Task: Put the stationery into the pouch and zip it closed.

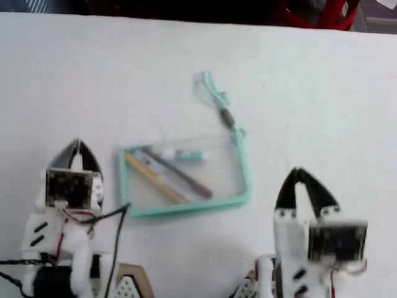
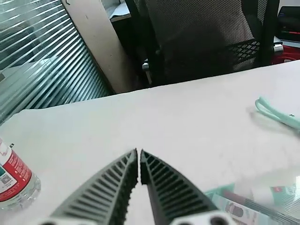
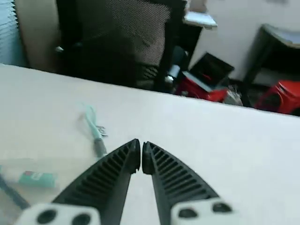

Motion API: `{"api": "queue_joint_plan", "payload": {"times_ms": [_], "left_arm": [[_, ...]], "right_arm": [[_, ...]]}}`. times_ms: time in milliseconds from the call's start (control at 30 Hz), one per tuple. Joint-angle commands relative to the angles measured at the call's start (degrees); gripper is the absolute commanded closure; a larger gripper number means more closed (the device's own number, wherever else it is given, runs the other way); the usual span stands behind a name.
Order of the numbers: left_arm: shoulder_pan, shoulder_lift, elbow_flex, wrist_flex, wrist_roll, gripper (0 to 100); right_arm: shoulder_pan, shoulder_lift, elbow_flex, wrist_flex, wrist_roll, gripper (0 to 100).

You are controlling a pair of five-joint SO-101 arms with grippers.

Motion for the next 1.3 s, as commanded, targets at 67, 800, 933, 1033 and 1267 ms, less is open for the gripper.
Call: {"api": "queue_joint_plan", "payload": {"times_ms": [67, 800, 933, 1033, 1267], "left_arm": [[1.1, -0.4, 17.7, -15.4, 0.3, 97], [0.8, 0.2, 21.0, 16.6, 0.6, 97], [-1.5, 0.2, 22.5, 16.3, 0.6, 97], [-0.7, 0.2, 23.5, 15.9, 0.6, 97], [0.7, 0.2, 25.8, 15.1, 0.5, 97]], "right_arm": [[2.9, 0.0, 19.6, -14.3, -0.4, 98.1], [0.4, -3.7, 53.5, -5.6, -0.3, 98.1], [0.4, -3.7, 53.5, -5.6, -0.2, 98.1], [0.1, -3.7, 53.5, -5.6, -0.2, 98.1], [0.1, -3.7, 53.5, -5.6, -0.2, 98.1]]}}
